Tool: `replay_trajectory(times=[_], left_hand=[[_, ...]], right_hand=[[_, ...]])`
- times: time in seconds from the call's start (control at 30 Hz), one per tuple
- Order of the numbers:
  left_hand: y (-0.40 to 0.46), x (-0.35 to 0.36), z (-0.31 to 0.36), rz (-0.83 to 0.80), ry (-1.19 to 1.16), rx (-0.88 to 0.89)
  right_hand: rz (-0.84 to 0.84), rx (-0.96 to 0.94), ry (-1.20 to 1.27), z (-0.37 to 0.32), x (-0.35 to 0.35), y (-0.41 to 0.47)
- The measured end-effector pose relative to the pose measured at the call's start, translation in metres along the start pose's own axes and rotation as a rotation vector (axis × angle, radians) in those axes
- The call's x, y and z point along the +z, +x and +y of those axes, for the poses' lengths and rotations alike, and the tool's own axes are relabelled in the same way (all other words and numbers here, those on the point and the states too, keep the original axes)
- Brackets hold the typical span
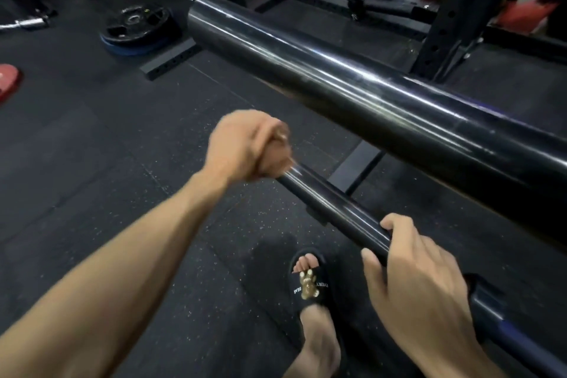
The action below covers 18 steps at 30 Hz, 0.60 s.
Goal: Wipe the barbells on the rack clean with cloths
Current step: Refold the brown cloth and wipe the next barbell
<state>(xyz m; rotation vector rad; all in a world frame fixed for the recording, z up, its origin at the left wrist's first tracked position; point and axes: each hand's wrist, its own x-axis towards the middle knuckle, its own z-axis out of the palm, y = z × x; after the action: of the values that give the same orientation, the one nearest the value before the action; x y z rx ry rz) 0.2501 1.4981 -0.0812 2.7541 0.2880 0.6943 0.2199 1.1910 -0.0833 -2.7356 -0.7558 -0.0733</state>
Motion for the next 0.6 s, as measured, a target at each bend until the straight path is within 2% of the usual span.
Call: replay_trajectory(times=[0.07, 0.13, 0.2, 0.3, 0.37, 0.4, 0.47, 0.6], left_hand=[[0.011, -0.005, -0.023, 0.026, 0.082, -0.199], [0.015, -0.006, -0.011, 0.049, 0.070, -0.285], [-0.001, 0.000, 0.030, 0.002, 0.117, -0.179], [-0.041, 0.022, 0.092, -0.132, 0.093, 0.172], [-0.045, 0.030, 0.097, -0.132, -0.040, 0.318], [-0.041, 0.029, 0.089, -0.123, -0.056, 0.320], [-0.023, 0.026, 0.052, -0.097, -0.046, 0.255], [0.014, 0.001, -0.040, -0.008, 0.088, -0.162]], right_hand=[[0.032, -0.001, 0.019, -0.001, 0.001, -0.001], [0.047, 0.013, -0.013, -0.001, 0.006, -0.002], [0.055, 0.029, -0.051, -0.004, 0.012, -0.003], [0.097, 0.020, -0.061, -0.007, 0.017, -0.005], [0.080, 0.023, -0.077, -0.005, 0.013, -0.004], [0.061, 0.025, -0.070, -0.003, 0.009, -0.001], [0.011, 0.050, -0.076, 0.003, 0.007, 0.002], [0.016, -0.015, -0.113, 0.006, 0.013, 0.001]])
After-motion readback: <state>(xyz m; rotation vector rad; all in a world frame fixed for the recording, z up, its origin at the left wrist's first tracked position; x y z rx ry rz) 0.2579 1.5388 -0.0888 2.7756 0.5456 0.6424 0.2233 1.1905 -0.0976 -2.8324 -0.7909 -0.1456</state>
